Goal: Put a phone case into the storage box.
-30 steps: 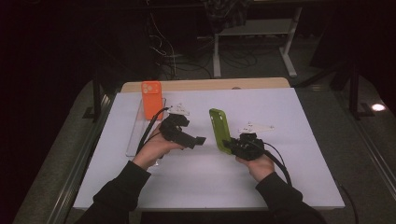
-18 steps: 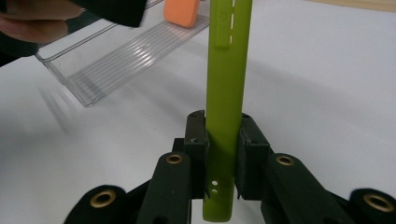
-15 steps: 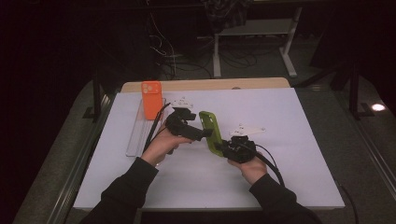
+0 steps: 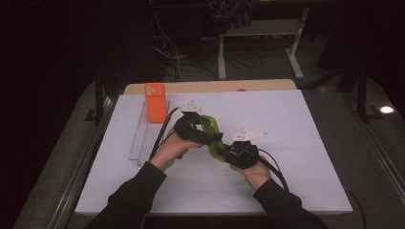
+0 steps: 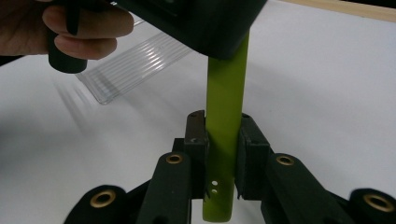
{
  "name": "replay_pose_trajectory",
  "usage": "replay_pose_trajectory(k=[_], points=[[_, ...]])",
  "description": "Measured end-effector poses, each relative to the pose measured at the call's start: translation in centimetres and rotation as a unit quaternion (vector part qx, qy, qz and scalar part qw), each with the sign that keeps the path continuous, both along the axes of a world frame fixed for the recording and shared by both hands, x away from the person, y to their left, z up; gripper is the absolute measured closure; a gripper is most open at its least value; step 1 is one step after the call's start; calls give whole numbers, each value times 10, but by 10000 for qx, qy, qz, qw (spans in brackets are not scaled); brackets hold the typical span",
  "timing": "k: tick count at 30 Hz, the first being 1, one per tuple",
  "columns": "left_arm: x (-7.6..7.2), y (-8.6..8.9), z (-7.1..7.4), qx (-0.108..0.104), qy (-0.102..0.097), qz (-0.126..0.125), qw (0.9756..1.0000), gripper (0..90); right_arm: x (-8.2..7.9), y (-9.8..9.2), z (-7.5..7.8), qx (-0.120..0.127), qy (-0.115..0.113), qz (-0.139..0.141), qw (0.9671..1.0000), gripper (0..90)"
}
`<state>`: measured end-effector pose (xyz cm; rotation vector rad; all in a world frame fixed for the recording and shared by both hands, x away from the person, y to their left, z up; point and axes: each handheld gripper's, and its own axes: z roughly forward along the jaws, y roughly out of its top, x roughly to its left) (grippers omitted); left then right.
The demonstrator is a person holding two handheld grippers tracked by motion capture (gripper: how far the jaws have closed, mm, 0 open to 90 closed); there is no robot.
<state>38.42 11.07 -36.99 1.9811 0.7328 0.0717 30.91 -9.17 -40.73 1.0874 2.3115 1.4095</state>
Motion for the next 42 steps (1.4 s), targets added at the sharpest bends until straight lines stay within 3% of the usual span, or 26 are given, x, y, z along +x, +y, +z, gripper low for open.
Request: replay_pose_trajectory(k=[4, 7, 14, 21, 29, 36, 39, 42], points=[[-1, 1, 0, -49, -132, 56, 9999, 38, 0, 1, -1, -70, -2, 12, 10000, 757], [-1, 2, 0, -194, -114, 78, 9997, 64, 0, 1, -1, -102, -18, 22, 9999, 757], [-4, 1, 3, -308, -193, 98, 9993, 108, 1, 2, -2, -205, -67, 36, 9998, 757], [-7, -1, 6, -231, -289, 86, 9993, 126, 1, 3, -3, -325, -114, 75, 9994, 744], [-1, 7, 17, -102, -477, 60, 9988, 135, -2, -5, -1, -466, -51, 232, 9986, 374], [11, 24, 39, 21, -568, 316, 9979, 139, -7, -32, -2, -572, 10, 283, 9980, 135], [16, 33, 51, 85, -631, 450, 9970, 142, -10, -43, -7, -687, -10, 237, 9974, 95], [23, 44, 64, 126, -727, 573, 9956, 143, -15, -52, -13, -696, 129, 321, 9970, 0]])
